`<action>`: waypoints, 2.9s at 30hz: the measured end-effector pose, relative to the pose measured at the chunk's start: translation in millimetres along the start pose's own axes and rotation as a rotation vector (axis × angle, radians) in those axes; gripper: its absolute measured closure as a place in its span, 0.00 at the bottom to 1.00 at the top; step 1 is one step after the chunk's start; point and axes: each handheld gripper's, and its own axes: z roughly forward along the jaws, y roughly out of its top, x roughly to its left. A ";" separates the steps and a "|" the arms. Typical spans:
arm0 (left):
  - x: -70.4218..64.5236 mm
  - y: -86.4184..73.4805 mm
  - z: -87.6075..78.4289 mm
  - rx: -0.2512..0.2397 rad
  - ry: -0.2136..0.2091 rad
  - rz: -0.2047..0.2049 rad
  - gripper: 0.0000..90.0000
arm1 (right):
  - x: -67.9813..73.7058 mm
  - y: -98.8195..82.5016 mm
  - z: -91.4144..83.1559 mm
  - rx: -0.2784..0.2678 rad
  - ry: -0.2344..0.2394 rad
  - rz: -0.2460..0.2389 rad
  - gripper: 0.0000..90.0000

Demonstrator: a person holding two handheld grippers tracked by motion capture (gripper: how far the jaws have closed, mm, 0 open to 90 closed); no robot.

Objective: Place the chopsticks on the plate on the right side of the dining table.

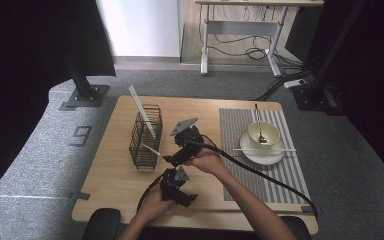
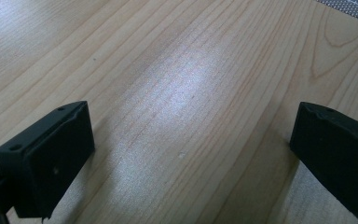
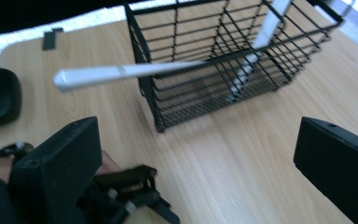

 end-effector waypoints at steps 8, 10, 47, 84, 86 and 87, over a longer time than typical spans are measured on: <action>-0.1 0.0 -0.2 0.001 0.002 0.001 0.00 | 7.4 8.0 17.5 -0.003 0.022 -0.013 0.03; -0.2 0.0 -0.1 0.001 0.004 0.001 0.00 | 8.5 10.4 21.5 0.010 0.009 -0.021 0.03; 0.2 -0.1 -0.1 0.000 0.001 0.005 0.00 | -3.7 13.4 20.9 -0.140 -0.092 -0.018 0.73; 0.5 -0.1 -0.2 0.002 0.001 0.008 0.00 | -12.7 19.0 -32.4 -0.213 -0.042 0.002 0.91; 0.6 -0.1 -0.2 0.002 0.001 0.010 0.00 | -14.4 18.7 -38.7 -0.217 -0.034 0.007 0.91; 0.7 -0.1 -0.2 0.001 0.001 0.011 0.00 | -16.1 18.4 -43.6 -0.222 -0.026 0.016 0.91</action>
